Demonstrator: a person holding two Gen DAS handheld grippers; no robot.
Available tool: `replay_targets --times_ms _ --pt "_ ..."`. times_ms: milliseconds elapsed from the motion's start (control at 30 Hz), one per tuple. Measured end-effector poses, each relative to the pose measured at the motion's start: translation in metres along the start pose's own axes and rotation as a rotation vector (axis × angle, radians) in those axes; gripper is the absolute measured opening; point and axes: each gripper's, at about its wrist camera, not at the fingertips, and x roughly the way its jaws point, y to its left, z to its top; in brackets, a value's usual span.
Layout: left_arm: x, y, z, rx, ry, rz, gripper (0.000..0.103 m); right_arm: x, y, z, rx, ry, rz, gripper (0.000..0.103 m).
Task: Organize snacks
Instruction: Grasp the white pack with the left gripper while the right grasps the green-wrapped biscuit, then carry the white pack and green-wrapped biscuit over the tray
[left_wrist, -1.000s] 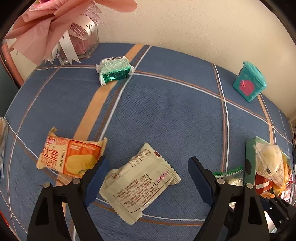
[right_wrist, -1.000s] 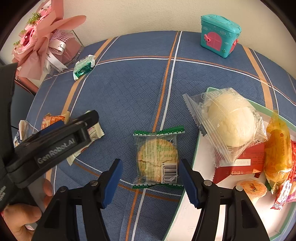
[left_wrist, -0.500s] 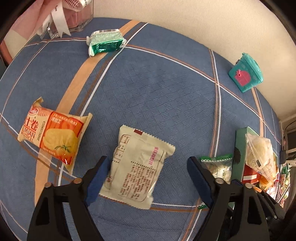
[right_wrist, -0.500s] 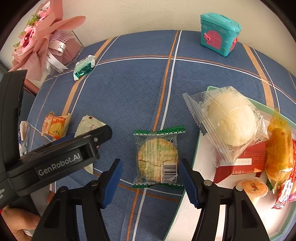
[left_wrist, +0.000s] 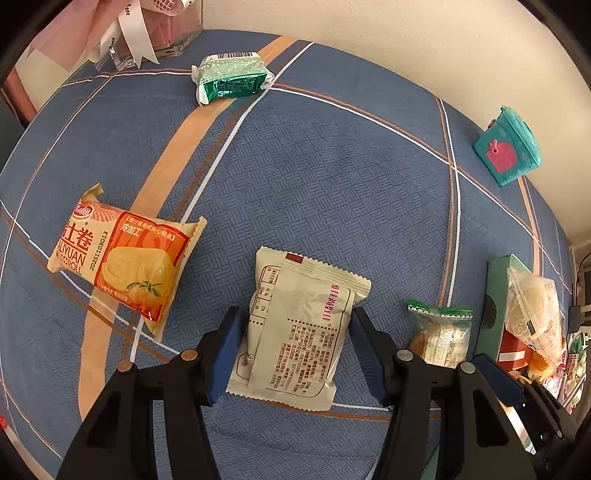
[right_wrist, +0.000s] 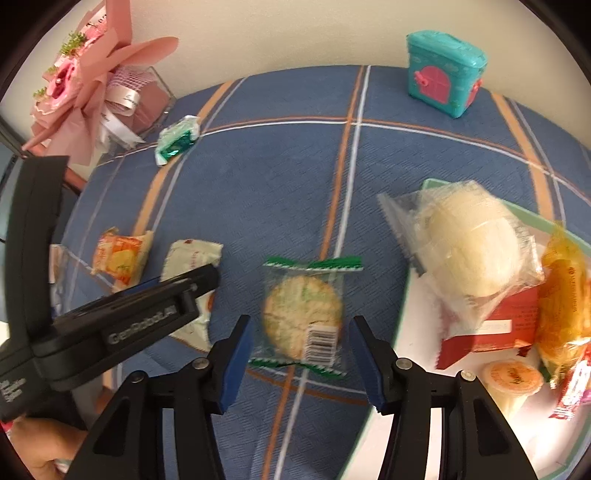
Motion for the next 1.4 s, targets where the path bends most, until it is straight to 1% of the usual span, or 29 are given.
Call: replay_targets --times_ms 67,267,433,633,967,1033,1067,1300,1400 --pt "0.001 -0.002 0.000 0.000 0.000 0.005 0.060 0.003 0.000 0.002 0.001 0.000 -0.012 0.056" --pt "-0.001 -0.007 0.002 -0.001 0.000 0.012 0.060 0.011 0.007 0.004 -0.007 0.009 -0.004 0.056" --pt "0.007 -0.014 0.003 0.005 -0.001 0.022 0.060 0.017 0.014 0.004 -0.035 0.013 -0.034 0.056" --pt "0.007 -0.013 0.003 0.004 -0.003 0.021 0.060 0.029 0.014 0.001 -0.034 0.034 -0.053 0.057" --pt "0.010 -0.021 0.004 0.031 -0.008 0.052 0.060 0.033 0.020 -0.001 -0.065 0.019 -0.089 0.057" --pt "0.011 -0.022 0.004 0.033 -0.009 0.060 0.057 0.034 0.022 -0.001 -0.072 0.017 -0.097 0.057" --pt "0.010 -0.022 0.005 0.032 -0.011 0.064 0.056 0.034 0.022 -0.001 -0.076 0.017 -0.102 0.054" --pt "0.008 -0.019 0.009 0.018 -0.016 0.068 0.055 0.030 0.022 -0.004 -0.092 0.020 -0.115 0.053" --pt "0.000 -0.017 0.012 0.011 -0.032 0.061 0.055 0.027 0.023 -0.002 -0.088 0.017 -0.116 0.053"
